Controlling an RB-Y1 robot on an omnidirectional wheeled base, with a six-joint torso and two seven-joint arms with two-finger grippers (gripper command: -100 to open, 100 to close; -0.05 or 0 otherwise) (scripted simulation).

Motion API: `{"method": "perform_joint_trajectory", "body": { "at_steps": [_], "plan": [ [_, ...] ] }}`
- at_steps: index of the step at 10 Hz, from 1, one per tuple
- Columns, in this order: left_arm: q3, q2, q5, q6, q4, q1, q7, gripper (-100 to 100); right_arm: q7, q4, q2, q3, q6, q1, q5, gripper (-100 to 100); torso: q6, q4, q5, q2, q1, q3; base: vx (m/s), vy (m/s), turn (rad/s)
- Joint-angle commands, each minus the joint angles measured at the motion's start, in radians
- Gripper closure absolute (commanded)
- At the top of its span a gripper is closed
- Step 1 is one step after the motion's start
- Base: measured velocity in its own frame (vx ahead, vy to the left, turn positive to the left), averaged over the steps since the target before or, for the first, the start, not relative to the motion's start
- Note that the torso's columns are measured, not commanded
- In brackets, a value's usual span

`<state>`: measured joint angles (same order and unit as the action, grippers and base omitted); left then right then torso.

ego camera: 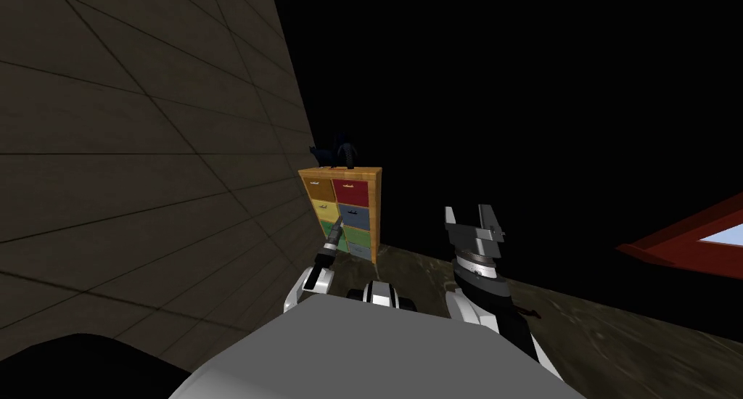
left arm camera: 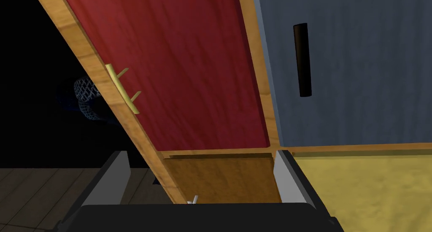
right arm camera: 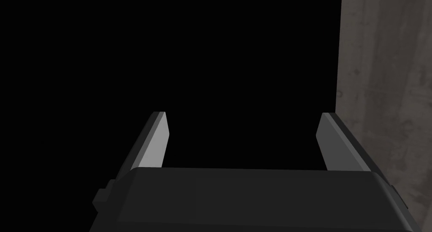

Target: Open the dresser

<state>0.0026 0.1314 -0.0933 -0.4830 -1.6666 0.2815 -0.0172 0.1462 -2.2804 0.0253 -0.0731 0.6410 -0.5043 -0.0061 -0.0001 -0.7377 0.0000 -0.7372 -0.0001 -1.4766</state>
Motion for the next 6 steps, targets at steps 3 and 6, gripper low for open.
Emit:
{"method": "perform_joint_trajectory", "body": {
  "at_steps": [3, 6],
  "plan": [
    [-0.008, -0.01, -0.009, 0.003, 0.121, -0.04, -0.013, -100, 0.0, 0.0, 0.0, 0.0, 0.0, 0.0, 0.0, 0, 0.0, 0.0, 0.0, -0.002, 0.0, 0.001, 0.115, -0.004, -0.037],
    [-0.012, -0.026, -0.015, 0.006, 0.188, -0.063, -0.02, -100, 0.0, 0.0, 0.0, 0.0, 0.0, 0.0, 0.0, 0, 0.0, 0.0, 0.0, -0.001, 0.001, 0.001, 0.095, -0.003, -0.033]
  ]
}}
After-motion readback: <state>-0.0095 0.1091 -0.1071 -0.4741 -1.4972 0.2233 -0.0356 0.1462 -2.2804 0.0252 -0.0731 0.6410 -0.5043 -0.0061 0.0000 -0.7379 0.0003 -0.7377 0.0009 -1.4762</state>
